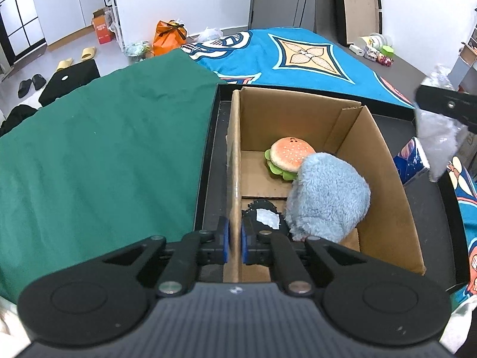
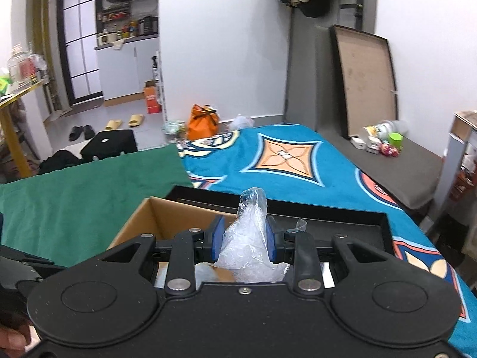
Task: Organize soft objects
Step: 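Lift the plastic bag with the right gripper and carry it over the box, then open the right gripper to drop the plastic bag into the box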
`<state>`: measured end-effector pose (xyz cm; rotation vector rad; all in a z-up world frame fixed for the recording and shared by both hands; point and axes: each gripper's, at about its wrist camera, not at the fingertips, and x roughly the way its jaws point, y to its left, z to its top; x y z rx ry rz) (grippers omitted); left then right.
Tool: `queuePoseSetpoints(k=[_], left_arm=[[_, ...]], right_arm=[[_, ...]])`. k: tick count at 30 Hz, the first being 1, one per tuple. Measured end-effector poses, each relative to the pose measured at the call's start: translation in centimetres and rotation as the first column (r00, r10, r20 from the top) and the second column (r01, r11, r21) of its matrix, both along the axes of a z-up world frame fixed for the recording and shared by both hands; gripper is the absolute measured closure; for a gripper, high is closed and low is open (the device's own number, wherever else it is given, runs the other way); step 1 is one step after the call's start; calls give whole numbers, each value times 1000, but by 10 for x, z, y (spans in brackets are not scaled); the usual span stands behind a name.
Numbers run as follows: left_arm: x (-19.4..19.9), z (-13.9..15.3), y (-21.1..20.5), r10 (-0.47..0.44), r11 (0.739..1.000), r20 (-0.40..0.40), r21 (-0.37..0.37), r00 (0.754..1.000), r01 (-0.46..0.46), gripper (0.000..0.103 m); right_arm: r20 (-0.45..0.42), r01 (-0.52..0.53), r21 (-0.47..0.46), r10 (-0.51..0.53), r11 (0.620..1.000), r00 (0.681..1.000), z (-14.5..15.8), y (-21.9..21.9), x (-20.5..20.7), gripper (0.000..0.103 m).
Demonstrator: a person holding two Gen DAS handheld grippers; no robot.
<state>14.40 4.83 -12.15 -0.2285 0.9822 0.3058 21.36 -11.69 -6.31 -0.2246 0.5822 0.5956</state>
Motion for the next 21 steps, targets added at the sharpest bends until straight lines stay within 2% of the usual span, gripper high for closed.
queuePoseSetpoints(k=[9,12,13,15,16,17,21], left_arm=[[-2,-1,6,2,999,6,-34,1000,-2,95],[-2,-1,8,5,999,5,-44,1000,-5,95],[-2,-1,8,5,999,5,-47,1000,-5,95],[-2,-2,9,4,999,5,-48,1000,-4,95],[-2,-1,9,3,999,5,-47,1000,-3,95],[-2,-1,9,0,999,7,-50,1000,0,95],[-2,-1,6,2,999,6,-38,1000,-2,95]], right_arm=[[-12,-68,21,69,997,998,6,32,-7,74],[-21,-100,68,102,993,995,10,41,-8,73],[-28,-127,91,130,988,991,12,45,-9,70],[-28,-151,88,154,985,988,14,51,-11,53],[-23,-149,85,151,985,988,14,52,-13,36],[-20,-145,94,148,985,989,15,51,-14,32],[-52,-115,95,120,989,991,9,41,-10,32]])
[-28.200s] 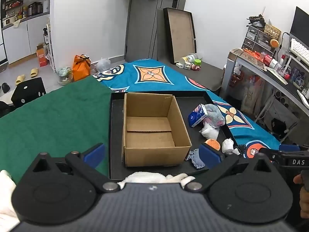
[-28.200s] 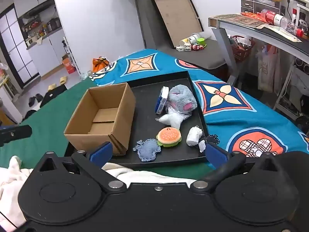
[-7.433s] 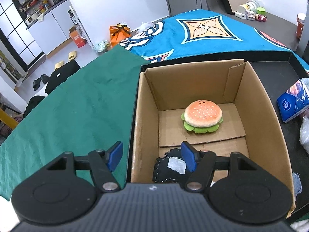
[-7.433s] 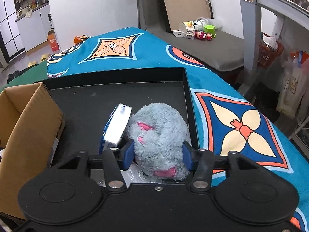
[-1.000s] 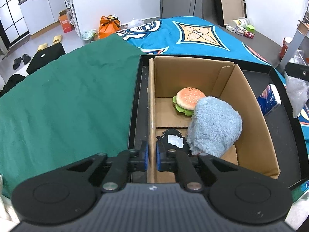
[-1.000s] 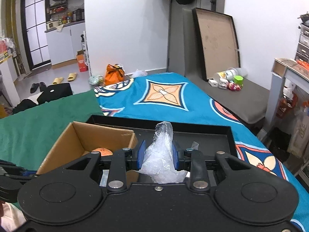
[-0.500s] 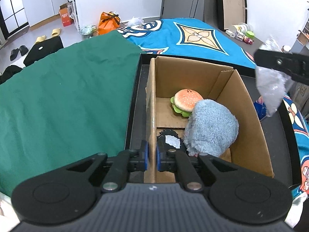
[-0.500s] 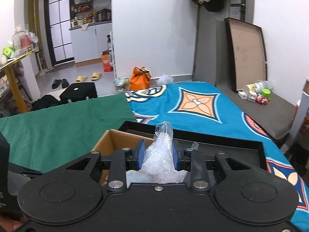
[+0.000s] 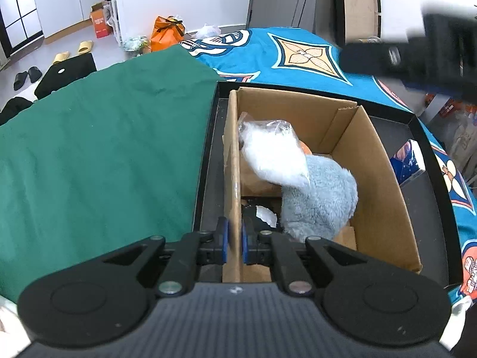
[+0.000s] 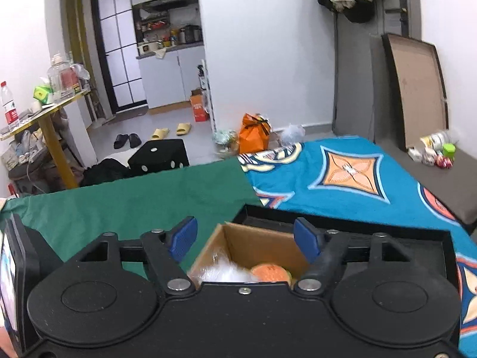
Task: Organize soft objects
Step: 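Open the right gripper to drop the plastic bag into the box, then move the right gripper to the blue tissue box and grasp it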
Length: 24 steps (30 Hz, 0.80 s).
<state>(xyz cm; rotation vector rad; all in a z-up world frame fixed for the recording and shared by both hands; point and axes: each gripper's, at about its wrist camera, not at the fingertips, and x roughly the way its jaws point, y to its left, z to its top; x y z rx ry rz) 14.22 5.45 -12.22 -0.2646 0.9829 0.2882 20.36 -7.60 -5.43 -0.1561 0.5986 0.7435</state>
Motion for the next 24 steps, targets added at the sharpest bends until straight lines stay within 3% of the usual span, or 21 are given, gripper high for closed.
queuePoseSetpoints(k=[17,20,22,24], left_arm=[[2,11,-16,-25,996,-4,83,1000,25,89],[5,14,-18,-21,994,-3,111,1000,21,79],[6,15,-19,-17,991,5,133,1000,16,64],[7,17,-21,-16,988,14,153,1000,13,59]], right_arm=[[-61,162,-105,-169,981,984,-33,-60,5,32],[-68,179,-105,-187,978,980,-37,-68,9,32],[-69,189,-109,-197,976,978,-40,-72,11,32],[-70,199,-109,-207,974,976,-42,-75,15,32]])
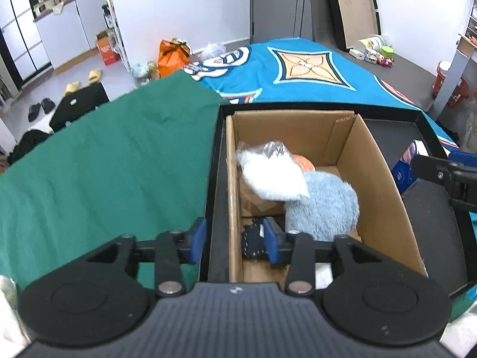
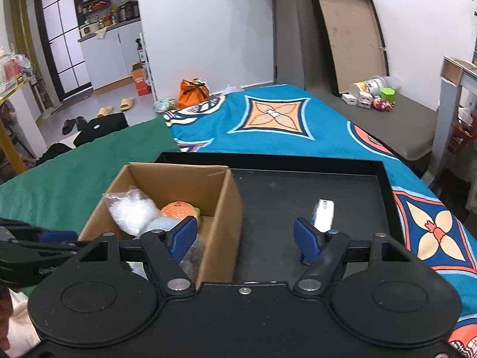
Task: Organize soft objects
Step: 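Move the right gripper to the blue tissue box and grasp it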
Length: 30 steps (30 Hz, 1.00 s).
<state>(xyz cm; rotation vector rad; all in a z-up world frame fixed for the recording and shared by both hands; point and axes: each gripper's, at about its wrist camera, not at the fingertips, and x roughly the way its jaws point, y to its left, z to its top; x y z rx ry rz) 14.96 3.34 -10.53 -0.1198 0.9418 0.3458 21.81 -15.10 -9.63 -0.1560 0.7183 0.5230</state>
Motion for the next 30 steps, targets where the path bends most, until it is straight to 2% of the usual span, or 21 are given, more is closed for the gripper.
queuePoseSetpoints(k=[4,14,24,30], left_arm=[[5,1,-4,-9,1000,0,30,1000,9,55],[19,-2,-12,-24,996,-18,82,1000,25,52],[30,-7,-20,-33,992,-42,124,999,38,50],[34,-11,-25,-49,991,-61,124,997,56,50]], right_arm=[[-6,35,-3,-35,999,999,-5,-7,10,32],[-64,117,-16,-118,993,991,-25,-18,47,32],[-146,142,-25,-144,990,979,-47,-20,72,33],[-198,159,-17,-159,987,967,-60,-24,80,36]])
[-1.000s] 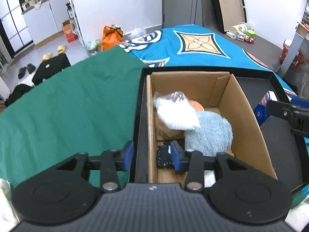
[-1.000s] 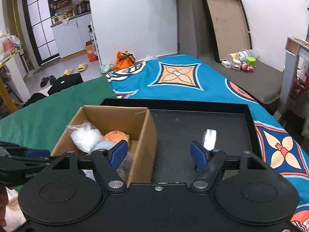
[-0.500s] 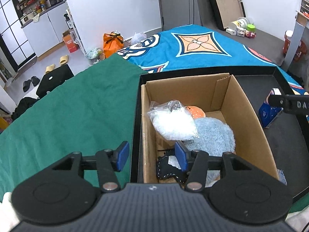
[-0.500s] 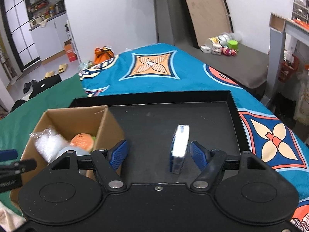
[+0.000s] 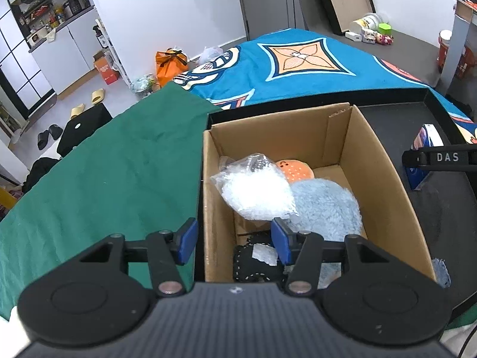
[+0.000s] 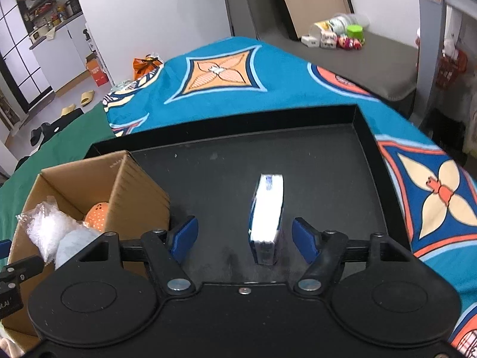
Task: Organize soft objects
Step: 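Move the right gripper to the blue tissue box and grasp it, then lift the tissue box with the right gripper and carry it over the box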
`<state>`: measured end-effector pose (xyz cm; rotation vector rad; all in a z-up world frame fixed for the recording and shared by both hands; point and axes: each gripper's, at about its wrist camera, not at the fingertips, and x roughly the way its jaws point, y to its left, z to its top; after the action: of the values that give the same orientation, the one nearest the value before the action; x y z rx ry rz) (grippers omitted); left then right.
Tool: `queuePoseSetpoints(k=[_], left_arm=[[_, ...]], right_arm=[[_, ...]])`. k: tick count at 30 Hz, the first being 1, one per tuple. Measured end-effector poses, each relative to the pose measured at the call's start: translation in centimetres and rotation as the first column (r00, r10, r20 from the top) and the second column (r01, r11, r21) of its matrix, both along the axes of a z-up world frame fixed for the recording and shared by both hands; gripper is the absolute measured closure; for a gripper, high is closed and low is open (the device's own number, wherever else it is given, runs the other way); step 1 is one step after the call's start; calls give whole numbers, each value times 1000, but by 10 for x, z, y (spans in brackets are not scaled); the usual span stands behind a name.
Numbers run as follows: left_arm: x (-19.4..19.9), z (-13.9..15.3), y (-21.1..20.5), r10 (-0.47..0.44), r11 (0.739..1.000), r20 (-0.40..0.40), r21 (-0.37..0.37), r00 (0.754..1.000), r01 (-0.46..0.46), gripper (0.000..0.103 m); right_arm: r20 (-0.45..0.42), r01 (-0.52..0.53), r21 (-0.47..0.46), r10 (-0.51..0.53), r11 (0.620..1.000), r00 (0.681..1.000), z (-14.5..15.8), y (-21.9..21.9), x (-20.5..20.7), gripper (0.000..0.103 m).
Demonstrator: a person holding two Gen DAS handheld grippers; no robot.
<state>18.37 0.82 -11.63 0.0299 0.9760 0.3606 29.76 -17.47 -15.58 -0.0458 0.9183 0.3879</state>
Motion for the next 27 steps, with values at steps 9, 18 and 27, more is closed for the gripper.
queuePoseSetpoints(k=[9,18,27], left_arm=[[0,-3,-5,-12,1000,-16,13,1000,12,49],[-2,0,-3,3,1000,-2,0,1000,-3,49],[-8,5,3,12,1000,24,-19,1000,-12,49]], right_arm=[[2,29,22,-29,999,1000,-6,-16,-3,84],[56,19,12,-20,1000,998,10,-29,-17,84],[93,9,28,-11,1000,996,44,-20,-26,84]])
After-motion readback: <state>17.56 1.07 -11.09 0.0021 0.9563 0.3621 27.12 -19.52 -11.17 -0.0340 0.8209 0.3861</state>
